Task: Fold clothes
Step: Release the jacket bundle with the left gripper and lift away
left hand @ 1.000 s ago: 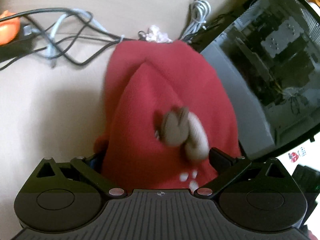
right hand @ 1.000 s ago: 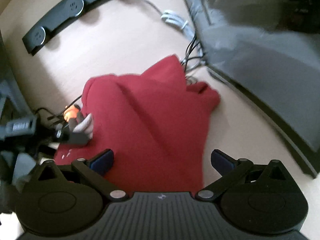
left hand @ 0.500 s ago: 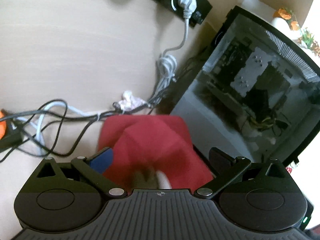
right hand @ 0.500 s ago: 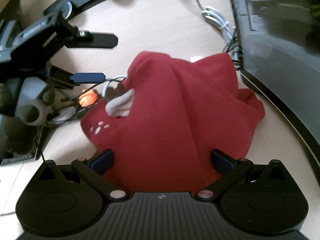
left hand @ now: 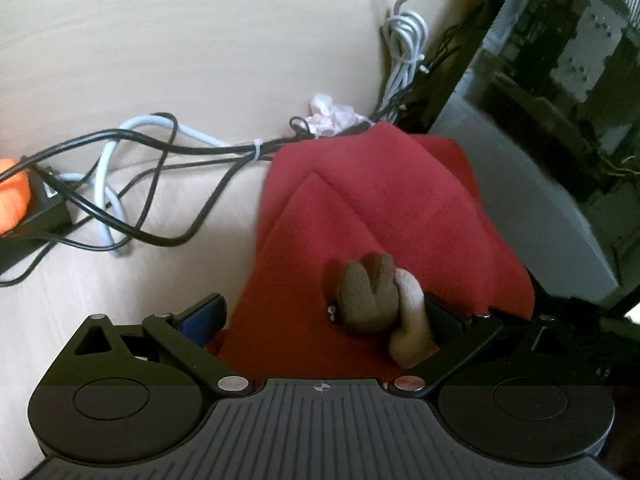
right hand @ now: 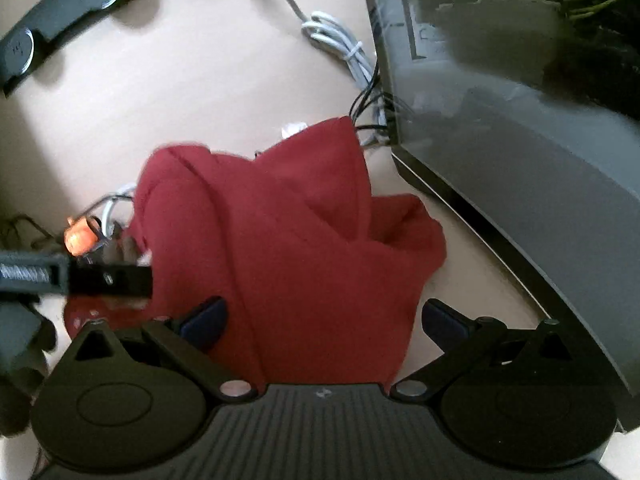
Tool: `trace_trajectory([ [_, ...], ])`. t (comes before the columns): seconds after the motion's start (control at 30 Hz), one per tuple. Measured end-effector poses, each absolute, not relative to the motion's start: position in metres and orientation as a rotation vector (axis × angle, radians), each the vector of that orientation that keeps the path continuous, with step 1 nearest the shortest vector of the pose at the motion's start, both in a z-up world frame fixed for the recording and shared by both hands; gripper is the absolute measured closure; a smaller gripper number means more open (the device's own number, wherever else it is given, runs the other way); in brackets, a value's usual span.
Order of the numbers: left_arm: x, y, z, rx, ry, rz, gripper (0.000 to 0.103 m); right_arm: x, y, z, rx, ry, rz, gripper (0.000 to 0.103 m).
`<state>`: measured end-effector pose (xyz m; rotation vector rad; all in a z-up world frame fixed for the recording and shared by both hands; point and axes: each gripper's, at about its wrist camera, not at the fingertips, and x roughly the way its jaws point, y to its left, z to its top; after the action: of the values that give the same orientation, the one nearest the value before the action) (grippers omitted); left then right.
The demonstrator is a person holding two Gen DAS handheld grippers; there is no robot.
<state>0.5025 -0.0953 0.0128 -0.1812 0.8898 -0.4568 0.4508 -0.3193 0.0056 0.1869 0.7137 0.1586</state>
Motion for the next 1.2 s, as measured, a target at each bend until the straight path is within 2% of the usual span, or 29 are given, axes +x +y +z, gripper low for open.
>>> trace_trajectory([
  [0.17, 0.487, -0.079, 0.035, -0.262, 0.814, -0.49, 0.0, 0.447, -0.321, 0.051, 0.11, 0.515, 0.225, 0.0],
  [0.27, 0.472, -0.078, 0.044, -0.28, 0.768, -0.537, 0.0, 0.483, -0.318, 0.06, 0.122, 0.509, 0.313, 0.0],
  [0.37, 0.459, -0.081, 0.047, -0.23, 0.747, -0.558, 0.0, 0.53, -0.315, 0.053, 0.198, 0.573, 0.375, 0.0],
  [0.53, 0.456, -0.076, 0.044, -0.212, 0.768, -0.551, 0.0, 0.595, -0.314, 0.003, 0.352, 0.855, 0.347, 0.0],
  [0.63, 0.459, -0.075, 0.038, -0.249, 0.786, -0.54, 0.0, 0.602, -0.32, -0.011, 0.382, 0.873, 0.352, 0.0],
  [0.73, 0.459, -0.08, 0.034, -0.239, 0.799, -0.517, 0.0, 0.592, -0.324, -0.003, 0.39, 0.825, 0.362, 0.0],
  [0.97, 0.422, -0.072, 0.041, -0.231, 0.76, -0.506, 0.0, 0.483, -0.327, 0.038, 0.273, 0.607, 0.314, 0.0],
  [1.07, 0.4, -0.063, 0.039, -0.239, 0.732, -0.447, 0.0, 0.438, -0.315, 0.028, 0.286, 0.651, 0.334, 0.0],
  [1.2, 0.371, -0.056, 0.039, -0.199, 0.734, -0.35, 0.0, 0.422, -0.283, -0.006, 0.158, 0.781, 0.25, 0.0],
])
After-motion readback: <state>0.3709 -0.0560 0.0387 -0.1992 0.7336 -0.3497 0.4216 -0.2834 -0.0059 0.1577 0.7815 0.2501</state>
